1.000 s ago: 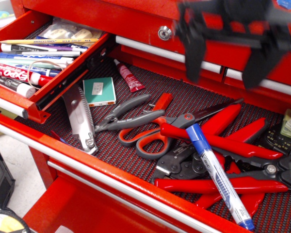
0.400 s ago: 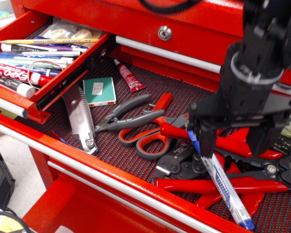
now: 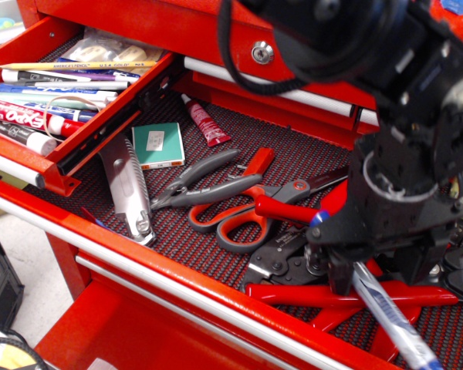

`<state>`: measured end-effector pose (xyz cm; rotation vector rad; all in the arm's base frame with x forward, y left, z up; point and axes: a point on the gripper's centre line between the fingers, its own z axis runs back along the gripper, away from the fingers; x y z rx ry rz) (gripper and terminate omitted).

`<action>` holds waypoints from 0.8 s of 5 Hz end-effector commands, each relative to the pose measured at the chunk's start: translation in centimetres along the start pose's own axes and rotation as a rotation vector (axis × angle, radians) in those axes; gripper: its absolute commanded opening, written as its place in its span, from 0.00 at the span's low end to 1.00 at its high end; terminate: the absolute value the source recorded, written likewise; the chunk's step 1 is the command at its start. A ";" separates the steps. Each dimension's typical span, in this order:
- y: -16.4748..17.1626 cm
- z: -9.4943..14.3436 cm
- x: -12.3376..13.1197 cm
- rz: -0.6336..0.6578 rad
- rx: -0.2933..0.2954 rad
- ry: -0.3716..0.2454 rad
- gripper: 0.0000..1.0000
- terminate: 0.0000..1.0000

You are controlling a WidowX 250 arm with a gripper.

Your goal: Pick up blue pen and put into drawer

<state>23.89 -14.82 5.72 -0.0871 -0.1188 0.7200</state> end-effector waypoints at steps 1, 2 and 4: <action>-0.7 -0.2 -0.1 0.028 0.004 -0.021 0.00 0.00; -0.3 0.7 0.6 -0.008 0.036 -0.018 0.00 0.00; 1.3 5.2 4.4 -0.081 0.183 -0.076 0.00 0.00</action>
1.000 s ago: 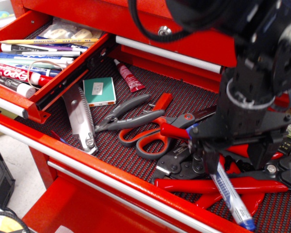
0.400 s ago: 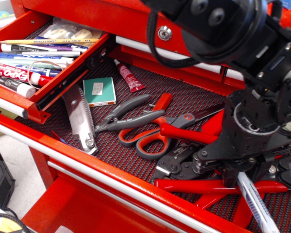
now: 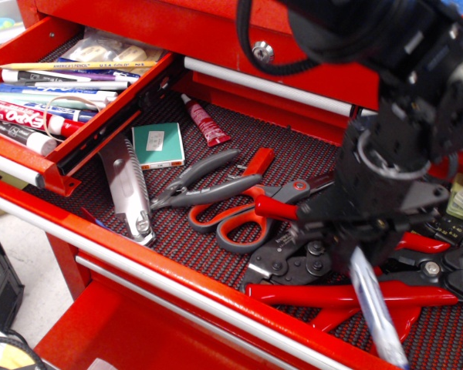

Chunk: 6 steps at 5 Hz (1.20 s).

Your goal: Pick up blue pen and put into drawer

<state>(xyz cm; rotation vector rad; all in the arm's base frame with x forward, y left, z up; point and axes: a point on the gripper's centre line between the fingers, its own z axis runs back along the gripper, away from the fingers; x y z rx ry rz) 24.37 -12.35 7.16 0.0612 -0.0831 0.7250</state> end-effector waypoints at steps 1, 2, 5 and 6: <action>2.7 7.8 6.7 -0.196 0.166 -0.144 0.00 0.00; 5.6 9.0 8.8 -0.453 0.260 -0.271 0.00 0.00; 15.2 11.8 19.6 -1.079 0.276 -0.409 0.00 0.00; 19.5 11.2 22.2 -1.147 0.172 -0.403 1.00 0.00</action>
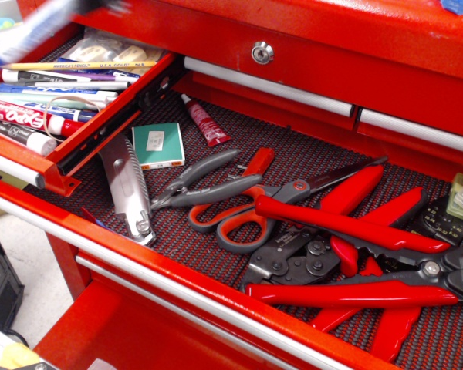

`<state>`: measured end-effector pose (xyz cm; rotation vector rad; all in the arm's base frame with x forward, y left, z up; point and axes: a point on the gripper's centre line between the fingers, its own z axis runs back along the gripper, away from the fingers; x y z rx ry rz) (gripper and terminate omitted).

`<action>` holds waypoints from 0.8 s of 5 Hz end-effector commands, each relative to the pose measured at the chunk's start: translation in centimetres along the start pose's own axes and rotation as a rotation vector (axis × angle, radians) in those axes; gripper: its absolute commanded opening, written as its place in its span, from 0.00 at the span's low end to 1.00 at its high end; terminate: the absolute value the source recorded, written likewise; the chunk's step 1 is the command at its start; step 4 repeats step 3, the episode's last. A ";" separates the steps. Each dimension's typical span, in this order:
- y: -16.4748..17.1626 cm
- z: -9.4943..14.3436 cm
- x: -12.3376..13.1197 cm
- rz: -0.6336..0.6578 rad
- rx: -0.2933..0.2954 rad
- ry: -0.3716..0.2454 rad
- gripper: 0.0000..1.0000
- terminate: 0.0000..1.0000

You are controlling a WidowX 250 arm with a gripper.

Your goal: Pick up blue pen and put into drawer

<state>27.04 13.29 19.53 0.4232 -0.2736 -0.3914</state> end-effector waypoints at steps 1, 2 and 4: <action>3.0 0.3 -0.6 -0.027 -0.029 -0.076 1.00 0.00; 3.0 0.3 -0.6 -0.027 -0.029 -0.076 1.00 0.00; 3.0 0.3 -0.6 -0.027 -0.029 -0.076 1.00 1.00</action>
